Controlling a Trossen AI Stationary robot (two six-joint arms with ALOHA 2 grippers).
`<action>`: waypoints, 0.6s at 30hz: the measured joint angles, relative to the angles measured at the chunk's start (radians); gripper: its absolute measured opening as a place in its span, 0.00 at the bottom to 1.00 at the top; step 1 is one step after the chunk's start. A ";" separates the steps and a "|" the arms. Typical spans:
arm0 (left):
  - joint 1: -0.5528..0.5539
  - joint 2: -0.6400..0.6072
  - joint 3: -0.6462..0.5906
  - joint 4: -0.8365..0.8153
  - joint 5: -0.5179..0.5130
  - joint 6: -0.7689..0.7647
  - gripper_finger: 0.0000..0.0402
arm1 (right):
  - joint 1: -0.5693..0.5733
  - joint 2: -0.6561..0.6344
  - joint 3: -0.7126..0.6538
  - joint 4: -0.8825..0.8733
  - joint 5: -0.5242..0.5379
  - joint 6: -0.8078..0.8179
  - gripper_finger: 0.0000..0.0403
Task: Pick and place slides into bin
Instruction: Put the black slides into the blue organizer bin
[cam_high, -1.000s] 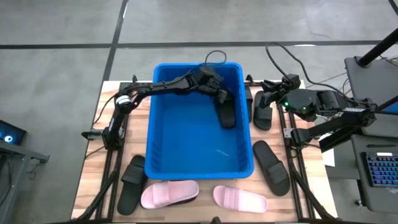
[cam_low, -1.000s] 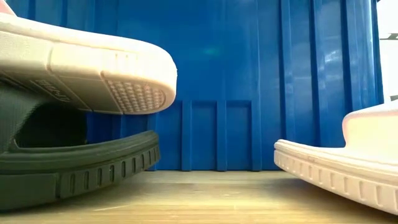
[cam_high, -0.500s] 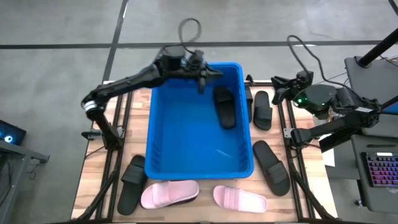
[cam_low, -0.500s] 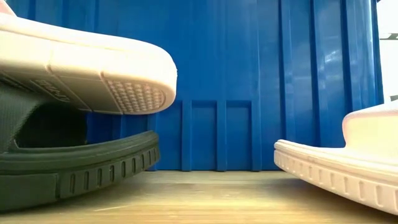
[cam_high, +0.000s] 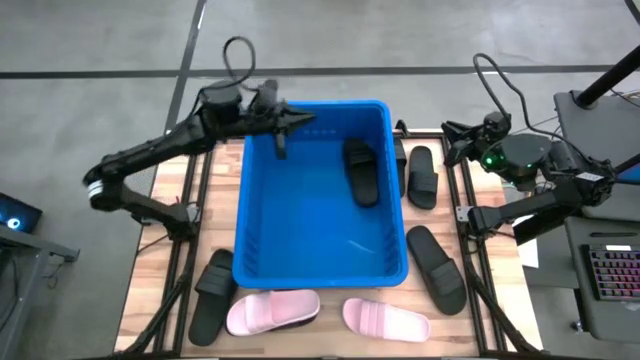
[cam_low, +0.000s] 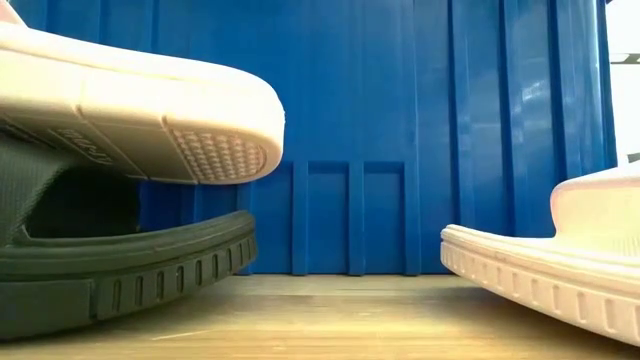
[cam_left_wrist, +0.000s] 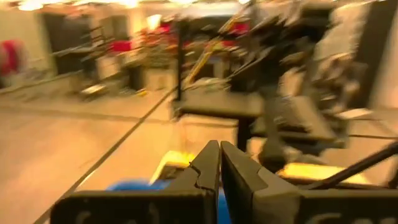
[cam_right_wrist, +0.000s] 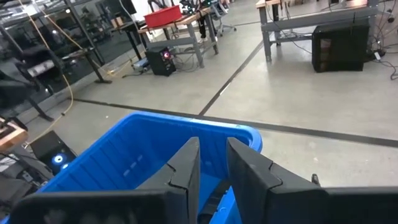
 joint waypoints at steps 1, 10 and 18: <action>-0.003 -0.033 -0.054 0.009 -0.033 -0.006 0.00 | 0.000 0.000 0.000 -0.001 0.000 0.000 0.19; -0.118 -0.400 -0.454 0.202 -0.339 -0.092 0.00 | 0.000 -0.001 0.000 -0.002 0.000 0.001 0.17; -0.263 -0.654 -0.698 0.197 -0.594 -0.026 0.00 | 0.000 -0.001 0.000 -0.007 -0.127 -0.039 0.19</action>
